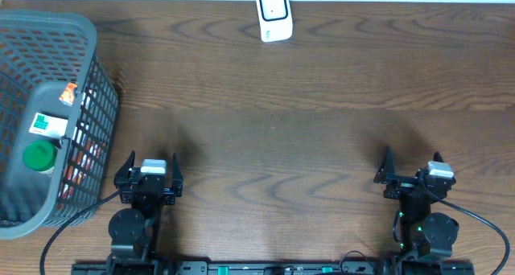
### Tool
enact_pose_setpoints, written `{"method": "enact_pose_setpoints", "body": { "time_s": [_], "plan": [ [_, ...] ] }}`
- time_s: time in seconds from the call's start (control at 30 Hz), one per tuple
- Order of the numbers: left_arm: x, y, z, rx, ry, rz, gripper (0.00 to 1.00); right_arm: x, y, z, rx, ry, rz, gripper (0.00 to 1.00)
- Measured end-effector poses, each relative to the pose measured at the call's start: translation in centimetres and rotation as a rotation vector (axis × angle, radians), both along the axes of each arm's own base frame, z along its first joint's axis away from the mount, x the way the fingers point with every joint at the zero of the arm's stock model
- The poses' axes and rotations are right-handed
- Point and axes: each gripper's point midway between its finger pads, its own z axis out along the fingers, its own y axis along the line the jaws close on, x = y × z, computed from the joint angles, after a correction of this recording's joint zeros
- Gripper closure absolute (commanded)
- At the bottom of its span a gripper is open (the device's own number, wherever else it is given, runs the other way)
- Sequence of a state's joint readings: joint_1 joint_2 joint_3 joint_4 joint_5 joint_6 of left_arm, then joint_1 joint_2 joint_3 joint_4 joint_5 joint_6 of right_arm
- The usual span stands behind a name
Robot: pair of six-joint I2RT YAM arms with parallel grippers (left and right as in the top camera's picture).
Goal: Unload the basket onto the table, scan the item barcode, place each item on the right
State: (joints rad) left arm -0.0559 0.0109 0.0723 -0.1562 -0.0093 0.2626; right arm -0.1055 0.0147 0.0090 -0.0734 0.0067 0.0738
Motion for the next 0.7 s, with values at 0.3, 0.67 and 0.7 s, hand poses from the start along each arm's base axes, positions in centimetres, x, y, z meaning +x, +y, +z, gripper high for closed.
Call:
{"method": "enact_pose_setpoints", "body": {
  "time_s": [0.3, 0.67, 0.7],
  "plan": [
    [0.0, -0.1, 0.1, -0.002, -0.004, -0.008, 0.17, 0.0, 0.0, 0.0, 0.000, 0.000, 0.000, 0.01],
    [-1.5, -7.4, 1.1, -0.092, -0.010, -0.436, 0.17, 0.0, 0.0, 0.0, 0.000, 0.000, 0.000, 0.01],
    [-1.6, -7.7, 1.7, -0.108, -0.005, -0.449, 0.17, 0.0, 0.0, 0.0, 0.000, 0.000, 0.000, 0.01]
  ]
}}
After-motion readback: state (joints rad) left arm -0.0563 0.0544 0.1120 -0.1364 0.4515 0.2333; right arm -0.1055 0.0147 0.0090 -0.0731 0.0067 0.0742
